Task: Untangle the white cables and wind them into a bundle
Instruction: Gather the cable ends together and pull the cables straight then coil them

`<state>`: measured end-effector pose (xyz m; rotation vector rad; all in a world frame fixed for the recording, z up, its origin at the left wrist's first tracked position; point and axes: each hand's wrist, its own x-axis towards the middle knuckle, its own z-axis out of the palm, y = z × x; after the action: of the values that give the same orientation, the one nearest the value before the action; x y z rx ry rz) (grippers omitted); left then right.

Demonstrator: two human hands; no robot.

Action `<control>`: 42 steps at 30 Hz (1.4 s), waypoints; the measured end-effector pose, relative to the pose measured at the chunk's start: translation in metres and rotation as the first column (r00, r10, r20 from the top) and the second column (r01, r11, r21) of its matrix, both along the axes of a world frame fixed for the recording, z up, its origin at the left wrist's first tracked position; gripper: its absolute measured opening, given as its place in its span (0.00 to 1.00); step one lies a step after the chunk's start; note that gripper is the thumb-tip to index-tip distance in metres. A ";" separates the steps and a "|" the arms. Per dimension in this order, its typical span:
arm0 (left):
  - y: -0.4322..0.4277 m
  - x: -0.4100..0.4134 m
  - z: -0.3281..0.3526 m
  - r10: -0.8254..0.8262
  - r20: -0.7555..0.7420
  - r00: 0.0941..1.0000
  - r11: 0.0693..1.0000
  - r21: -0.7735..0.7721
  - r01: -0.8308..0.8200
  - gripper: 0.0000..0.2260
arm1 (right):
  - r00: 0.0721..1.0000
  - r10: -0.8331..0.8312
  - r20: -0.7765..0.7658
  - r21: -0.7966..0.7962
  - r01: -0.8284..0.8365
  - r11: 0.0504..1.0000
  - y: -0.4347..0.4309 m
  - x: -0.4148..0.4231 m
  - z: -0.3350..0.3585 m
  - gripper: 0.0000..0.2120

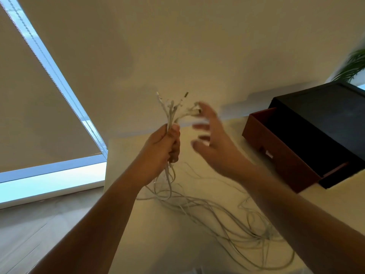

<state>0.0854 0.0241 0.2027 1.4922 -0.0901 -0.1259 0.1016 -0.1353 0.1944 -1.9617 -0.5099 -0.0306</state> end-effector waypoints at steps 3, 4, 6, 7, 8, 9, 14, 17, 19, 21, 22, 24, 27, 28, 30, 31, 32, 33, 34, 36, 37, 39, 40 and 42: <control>0.001 0.000 0.009 -0.010 0.011 1.000 0.990 -0.138 0.011 0.15 | 0.876 0.295 -0.382 0.212 -0.228 0.950 0.017 -0.018 -0.025 0.44; 0.000 -0.001 0.013 -0.016 0.012 1.000 0.985 -0.169 0.017 0.15 | 0.846 0.338 -0.411 0.267 -0.243 0.933 0.023 -0.019 -0.030 0.45; -0.001 -0.003 0.019 -0.013 0.013 1.000 0.977 -0.212 0.016 0.15 | 0.864 0.346 -0.365 0.289 -0.248 0.925 0.033 -0.018 -0.033 0.36; 0.000 -0.003 0.022 -0.004 0.021 1.000 0.975 -0.221 0.009 0.15 | 0.894 0.319 -0.315 0.243 -0.249 0.938 0.038 -0.016 -0.032 0.27; 0.000 -0.003 0.024 0.008 0.031 0.999 0.973 -0.230 0.000 0.15 | 0.921 0.280 -0.272 0.162 -0.243 0.956 0.041 -0.016 -0.030 0.17; 0.001 -0.002 0.026 0.020 0.039 0.999 0.971 -0.240 -0.010 0.16 | 0.934 0.256 -0.249 0.085 -0.242 0.967 0.043 -0.014 -0.028 0.10; 0.004 0.001 0.029 0.142 0.058 0.988 0.960 -0.250 -0.124 0.16 | 0.957 0.222 -0.189 -0.103 -0.244 0.964 0.049 -0.009 -0.017 0.14; 0.013 0.006 0.037 0.248 0.099 0.964 0.937 -0.277 -0.212 0.17 | 0.979 0.179 -0.101 -0.288 -0.201 0.936 0.046 -0.003 -0.023 0.06; 0.021 0.010 0.042 0.311 0.106 0.944 0.914 -0.307 -0.267 0.18 | 0.992 0.120 -0.045 -0.372 -0.128 0.920 0.040 0.002 -0.031 0.05; 0.026 0.011 0.045 0.357 0.104 0.928 0.892 -0.334 -0.306 0.18 | 0.997 0.079 -0.004 -0.425 -0.073 0.902 0.035 0.007 -0.035 0.05; 0.028 0.012 0.047 0.379 0.109 0.919 0.883 -0.339 -0.324 0.18 | 0.998 0.061 -0.001 -0.461 -0.055 0.886 0.032 0.010 -0.039 0.05; 0.034 0.013 0.054 0.421 0.124 0.898 0.864 -0.355 -0.356 0.18 | 0.999 0.013 -0.033 -0.549 -0.029 0.835 0.022 0.018 -0.051 0.05; 0.056 0.017 0.068 0.503 0.130 0.854 0.814 -0.403 -0.418 0.18 | 0.992 -0.101 -0.071 -0.663 0.029 0.748 -0.010 0.027 -0.075 0.03; 0.064 0.018 0.070 0.526 0.127 0.841 0.798 -0.414 -0.437 0.18 | 0.988 -0.132 -0.081 -0.674 0.043 0.738 -0.021 0.029 -0.079 0.04; 0.075 0.018 0.068 0.555 0.121 0.823 0.779 -0.422 -0.463 0.18 | 0.981 -0.164 -0.101 -0.676 0.054 0.735 -0.038 0.036 -0.079 0.06; 0.077 0.017 0.065 0.567 0.115 0.816 0.772 -0.420 -0.477 0.18 | 0.979 -0.178 -0.100 -0.668 0.066 0.741 -0.044 0.041 -0.072 0.06; 0.078 0.017 0.062 0.579 0.107 0.808 0.763 -0.420 -0.491 0.18 | 0.976 -0.199 -0.085 -0.649 0.097 0.754 -0.049 0.046 -0.062 0.06; 0.077 0.016 0.060 0.589 0.101 0.802 0.754 -0.424 -0.501 0.18 | 0.972 -0.232 -0.041 -0.621 0.158 0.767 -0.054 0.051 -0.049 0.07; 0.076 0.016 0.059 0.596 0.098 0.797 0.748 -0.429 -0.506 0.18 | 0.961 -0.272 0.046 -0.581 0.247 0.775 -0.059 0.055 -0.036 0.07; 0.074 0.015 0.059 0.591 0.105 0.800 0.749 -0.439 -0.496 0.18 | 0.890 -0.340 0.303 -0.449 0.448 0.773 -0.069 0.057 -0.012 0.05; 0.074 0.015 0.058 0.577 0.103 0.810 0.755 -0.447 -0.481 0.19 | 0.842 -0.356 0.406 -0.390 0.512 0.766 -0.072 0.055 -0.006 0.04; 0.071 0.016 0.051 0.534 0.057 0.843 0.765 -0.458 -0.454 0.20 | 0.832 -0.308 0.461 -0.482 0.526 0.701 -0.080 0.055 -0.010 0.05; 0.068 0.016 0.045 0.507 0.018 0.862 0.771 -0.456 -0.444 0.21 | 0.892 -0.250 0.375 -0.635 0.444 0.632 -0.083 0.056 -0.018 0.08; 0.060 0.017 0.024 0.461 -0.056 0.886 0.794 -0.420 -0.440 0.24 | 0.981 -0.195 -0.014 -0.884 0.079 0.462 -0.087 0.053 -0.038 0.17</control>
<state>0.1027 0.0838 0.2263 1.0426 0.1937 0.3065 0.1549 -0.2221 0.1561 -3.0299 -0.2835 0.3135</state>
